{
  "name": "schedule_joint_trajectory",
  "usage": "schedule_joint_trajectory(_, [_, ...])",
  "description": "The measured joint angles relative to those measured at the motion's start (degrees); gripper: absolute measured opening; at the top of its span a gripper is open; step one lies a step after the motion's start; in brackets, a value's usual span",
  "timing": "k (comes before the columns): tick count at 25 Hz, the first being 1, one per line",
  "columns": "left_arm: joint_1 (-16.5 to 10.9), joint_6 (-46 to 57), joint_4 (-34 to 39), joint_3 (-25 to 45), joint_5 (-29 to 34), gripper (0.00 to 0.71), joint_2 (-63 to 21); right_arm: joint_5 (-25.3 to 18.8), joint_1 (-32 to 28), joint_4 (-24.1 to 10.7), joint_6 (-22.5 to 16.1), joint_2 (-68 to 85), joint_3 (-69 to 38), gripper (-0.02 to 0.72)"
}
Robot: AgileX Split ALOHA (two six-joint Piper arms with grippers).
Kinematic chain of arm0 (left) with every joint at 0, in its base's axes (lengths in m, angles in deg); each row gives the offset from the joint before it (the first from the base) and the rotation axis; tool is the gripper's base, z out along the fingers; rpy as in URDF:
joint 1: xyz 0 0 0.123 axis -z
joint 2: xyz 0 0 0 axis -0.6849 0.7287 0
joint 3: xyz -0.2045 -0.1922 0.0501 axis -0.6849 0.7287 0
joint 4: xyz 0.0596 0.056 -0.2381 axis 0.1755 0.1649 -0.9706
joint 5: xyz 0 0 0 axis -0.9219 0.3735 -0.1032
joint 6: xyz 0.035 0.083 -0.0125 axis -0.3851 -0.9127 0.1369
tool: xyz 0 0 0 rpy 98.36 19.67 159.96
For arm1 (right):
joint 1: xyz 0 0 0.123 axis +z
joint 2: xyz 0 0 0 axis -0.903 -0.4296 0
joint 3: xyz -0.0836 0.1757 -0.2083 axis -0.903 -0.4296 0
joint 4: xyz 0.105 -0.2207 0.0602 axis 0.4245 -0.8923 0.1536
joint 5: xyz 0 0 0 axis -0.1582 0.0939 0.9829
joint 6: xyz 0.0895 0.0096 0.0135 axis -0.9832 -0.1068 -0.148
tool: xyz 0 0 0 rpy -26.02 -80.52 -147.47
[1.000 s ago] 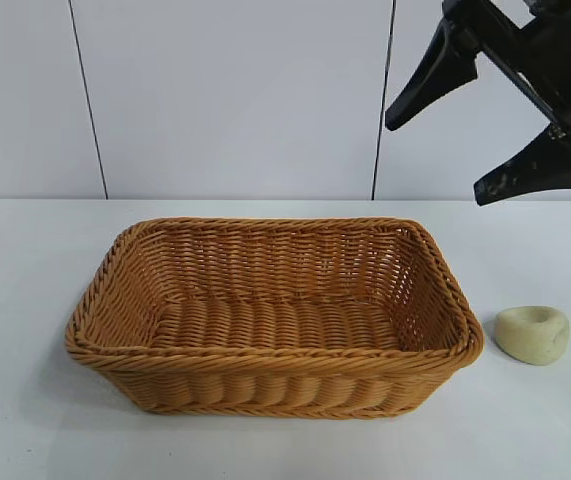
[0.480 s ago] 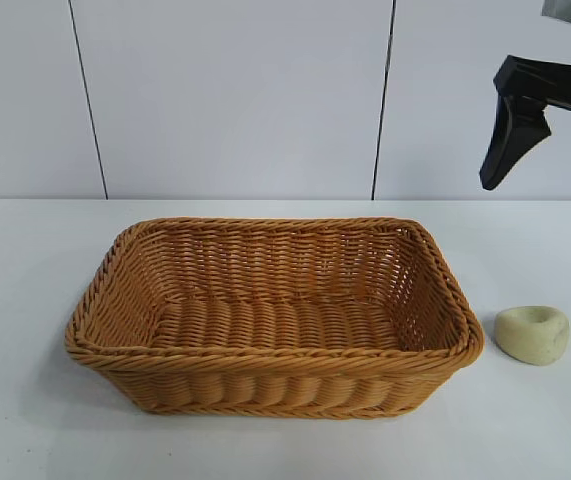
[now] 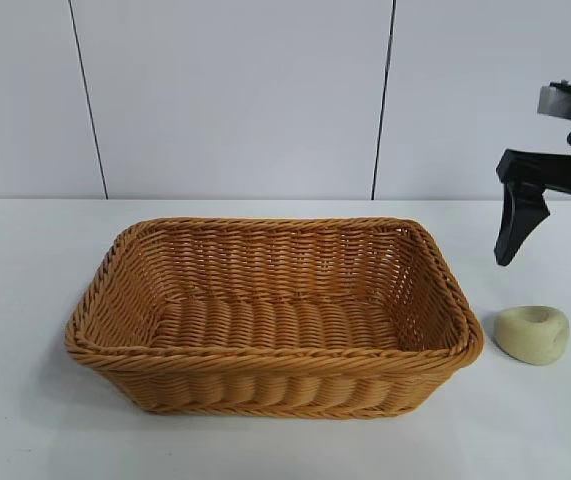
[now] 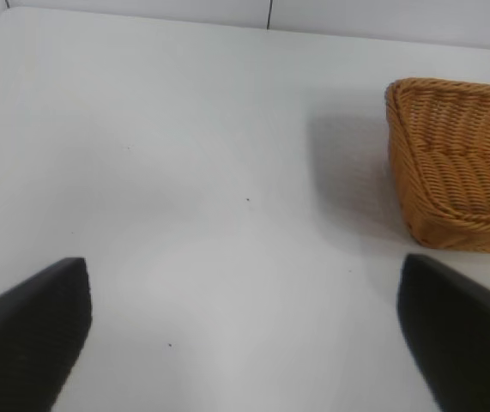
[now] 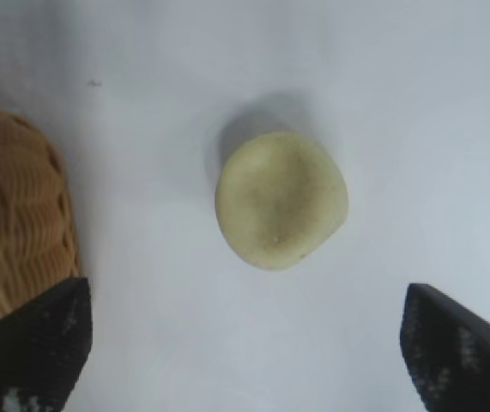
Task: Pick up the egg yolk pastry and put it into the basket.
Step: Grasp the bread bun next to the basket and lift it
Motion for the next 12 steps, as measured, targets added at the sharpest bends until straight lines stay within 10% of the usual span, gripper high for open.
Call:
schedule_joint_trajectory(5, [0.0,0.0,0.0,0.0,0.0,0.695,0.0,1.13,0.0,-0.05,0.0,-1.57,0.0,0.679])
schedule_joint_trajectory(12, [0.0,0.0,0.0,0.0,0.0,0.695,0.0,-0.03,0.0,-0.05,0.0,-1.57,0.02,0.276])
